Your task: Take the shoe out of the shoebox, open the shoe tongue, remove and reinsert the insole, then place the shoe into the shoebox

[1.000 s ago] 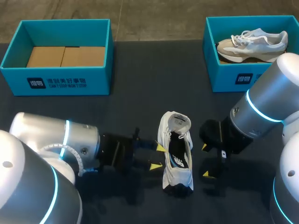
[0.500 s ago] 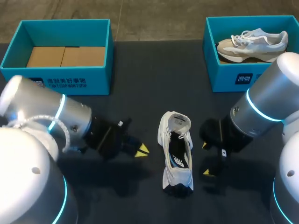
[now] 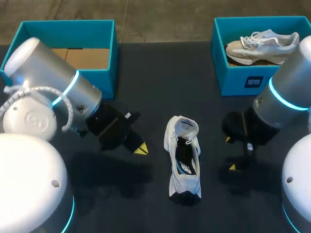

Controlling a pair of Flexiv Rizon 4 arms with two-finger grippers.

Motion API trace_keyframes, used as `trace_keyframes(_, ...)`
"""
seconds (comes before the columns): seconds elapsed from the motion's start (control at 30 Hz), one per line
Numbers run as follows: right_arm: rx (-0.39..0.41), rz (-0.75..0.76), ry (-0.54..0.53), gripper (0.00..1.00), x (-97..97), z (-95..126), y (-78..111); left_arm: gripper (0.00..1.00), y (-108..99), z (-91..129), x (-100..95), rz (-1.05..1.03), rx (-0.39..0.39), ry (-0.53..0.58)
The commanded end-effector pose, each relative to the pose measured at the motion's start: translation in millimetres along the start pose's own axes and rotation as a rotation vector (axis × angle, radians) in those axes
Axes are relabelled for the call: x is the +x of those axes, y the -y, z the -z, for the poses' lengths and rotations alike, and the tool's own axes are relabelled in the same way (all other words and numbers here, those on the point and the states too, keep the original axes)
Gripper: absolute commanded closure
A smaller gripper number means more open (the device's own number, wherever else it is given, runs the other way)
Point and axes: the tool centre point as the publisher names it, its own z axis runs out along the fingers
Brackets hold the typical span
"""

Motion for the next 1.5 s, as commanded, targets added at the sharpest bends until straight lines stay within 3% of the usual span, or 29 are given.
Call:
trace_keyframes(0.03, -0.05, 0.047, -0.012, 0.0, -3.9, 38.8, 26.5, 1.0, -0.1, 2.4, -5.6, 0.003, 0.0, -0.239)
trace_keyframes(0.6, -0.049, 0.053, -0.03, 0.0, -7.7, 41.1, 30.6, 1.0, -0.1, 2.4, -5.6, 0.003, 0.0, -0.239)
trace_keyframes(0.83, -0.061, 0.101, -0.055, 0.0, -14.9, 50.8, 44.2, 1.0, -2.1, 1.2, -21.1, -0.129, 0.036, -0.355)
trace_keyframes(1.2, -0.026, 0.146, -0.04, 0.0, -22.3, 77.7, 73.7, 1.0, 11.3, -11.8, -35.5, -0.259, -0.013, -0.573)
trace_keyframes(1.5, -0.023, 0.154, -0.057, 0.0, -23.2, 81.4, 86.7, 1.0, 20.8, -25.8, -40.1, -0.332, -0.026, -0.658)
